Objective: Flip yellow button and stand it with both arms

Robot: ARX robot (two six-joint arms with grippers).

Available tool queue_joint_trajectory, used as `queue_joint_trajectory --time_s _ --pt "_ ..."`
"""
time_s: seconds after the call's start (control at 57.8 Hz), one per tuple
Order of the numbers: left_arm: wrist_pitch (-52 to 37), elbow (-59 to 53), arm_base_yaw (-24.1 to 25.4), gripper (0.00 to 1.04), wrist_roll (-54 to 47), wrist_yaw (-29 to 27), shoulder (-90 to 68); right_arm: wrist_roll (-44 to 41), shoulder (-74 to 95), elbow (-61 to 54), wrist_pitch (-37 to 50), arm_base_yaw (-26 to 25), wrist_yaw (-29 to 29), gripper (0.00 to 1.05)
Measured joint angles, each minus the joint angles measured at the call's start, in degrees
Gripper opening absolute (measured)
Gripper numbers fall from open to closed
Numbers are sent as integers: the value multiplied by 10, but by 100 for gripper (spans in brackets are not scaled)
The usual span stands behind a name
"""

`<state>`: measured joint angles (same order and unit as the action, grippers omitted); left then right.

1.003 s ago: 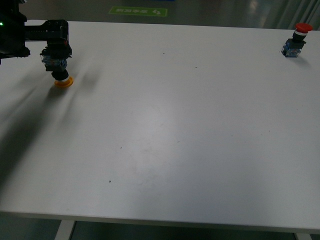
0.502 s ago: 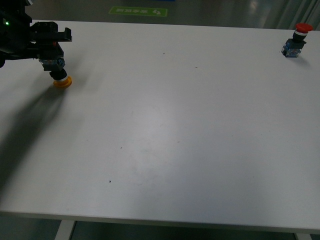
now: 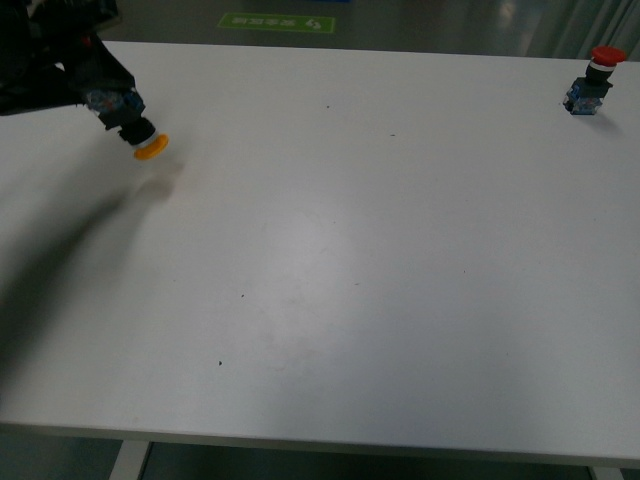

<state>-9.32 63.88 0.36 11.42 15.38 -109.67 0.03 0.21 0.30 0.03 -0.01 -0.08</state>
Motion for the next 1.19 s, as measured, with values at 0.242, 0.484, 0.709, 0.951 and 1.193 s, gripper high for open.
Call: queue_joint_trajectory --time_s 0.242,0.484,0.709,0.951,1.193 --pt "-104 -70 -10 35 135 129 88 0 0 0 0 0 0 97" --pt "-319 -150 -27 35 360 228 134 0 0 0 0 0 0 97" --pt "-559 -180 -74 35 606 217 118 0 0 0 0 0 0 97" --pt "-663 -174 -109 35 724 216 72 0 0 0 0 0 0 97" --pt "-705 -166 -109 35 765 206 58 0 0 0 0 0 0 97"
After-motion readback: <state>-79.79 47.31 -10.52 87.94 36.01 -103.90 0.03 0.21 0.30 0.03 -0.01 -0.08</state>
